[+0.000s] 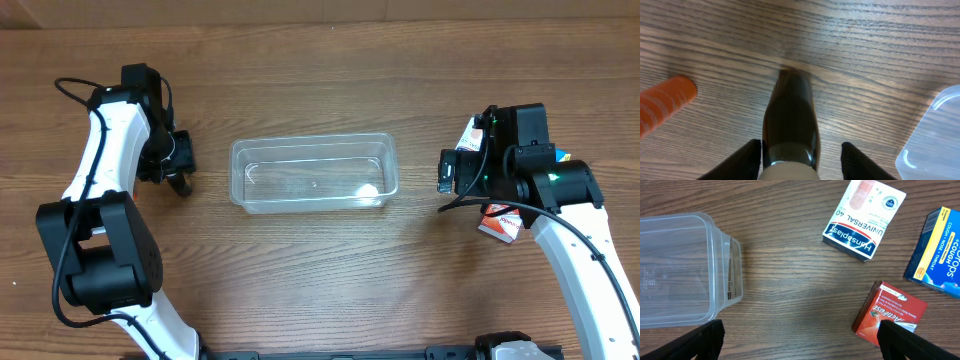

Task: Pack container
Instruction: 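Reach left gripper to the dark white-capped bottle and grasp it, then carry dark bottle into left end of container and release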

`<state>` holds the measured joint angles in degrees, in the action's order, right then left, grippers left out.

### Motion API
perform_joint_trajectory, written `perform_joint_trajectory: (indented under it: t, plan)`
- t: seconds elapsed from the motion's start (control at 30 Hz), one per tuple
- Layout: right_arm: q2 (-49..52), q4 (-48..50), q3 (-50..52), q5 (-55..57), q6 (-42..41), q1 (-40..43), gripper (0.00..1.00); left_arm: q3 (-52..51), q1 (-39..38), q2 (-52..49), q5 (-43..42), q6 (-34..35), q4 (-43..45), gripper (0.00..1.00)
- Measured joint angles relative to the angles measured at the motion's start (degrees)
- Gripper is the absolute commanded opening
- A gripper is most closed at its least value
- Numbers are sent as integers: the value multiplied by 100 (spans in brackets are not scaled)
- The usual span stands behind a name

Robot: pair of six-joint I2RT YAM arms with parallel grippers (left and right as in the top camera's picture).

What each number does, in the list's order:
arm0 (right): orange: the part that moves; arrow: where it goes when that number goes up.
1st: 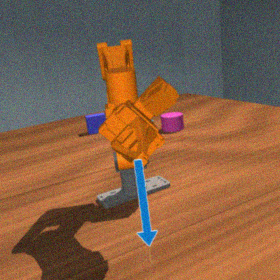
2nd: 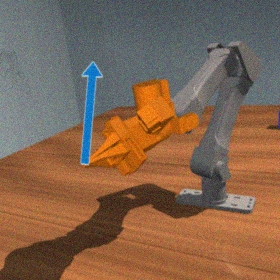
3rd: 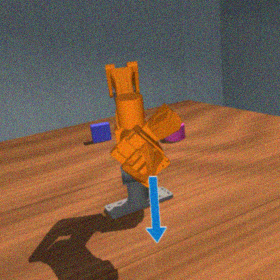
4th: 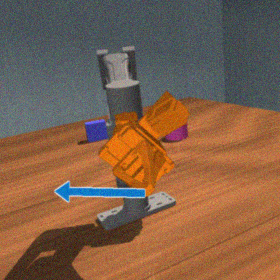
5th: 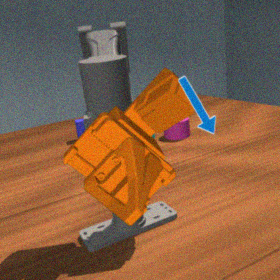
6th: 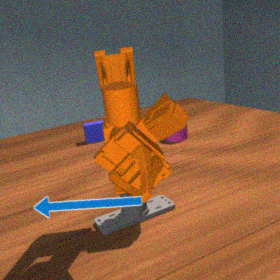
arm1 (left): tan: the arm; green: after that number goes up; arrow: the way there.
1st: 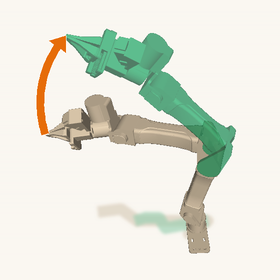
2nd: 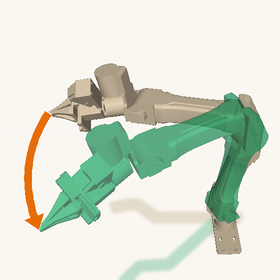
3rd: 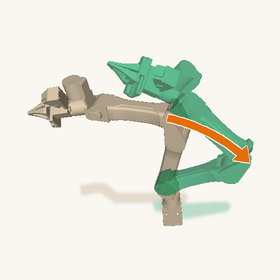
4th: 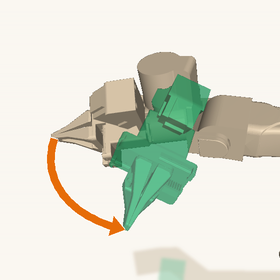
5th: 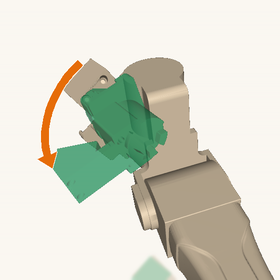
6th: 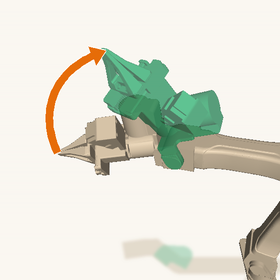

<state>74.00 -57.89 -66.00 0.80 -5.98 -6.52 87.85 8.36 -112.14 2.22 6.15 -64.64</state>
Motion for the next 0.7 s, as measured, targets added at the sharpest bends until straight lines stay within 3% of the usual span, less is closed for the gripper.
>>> perform_joint_trajectory:
  t: [0.03, 0.17, 0.3, 0.37, 0.5, 0.7]
  plan:
    - [0, 2, 0, 0, 2, 0, 100, 0, 0, -15, 17, -9, 0, 37]
    - [0, 2, 0, 0, 2, 0, 100, 2, 0, -28, 44, -11, -2, 33]
    - [0, 0, 0, 0, 0, 0, 100, 17, 0, -28, 44, -7, -4, 17]
    - [0, 2, 0, 2, 2, 0, 100, 28, 0, -28, 46, -11, -4, 4]
    - [0, 11, 0, 2, 2, 0, 100, 365, -24, -98, 42, 17, -341, 4]
    - [0, 20, -2, 2, 0, 0, 100, 1888, -503, -79, 15, 197, -1388, 4]
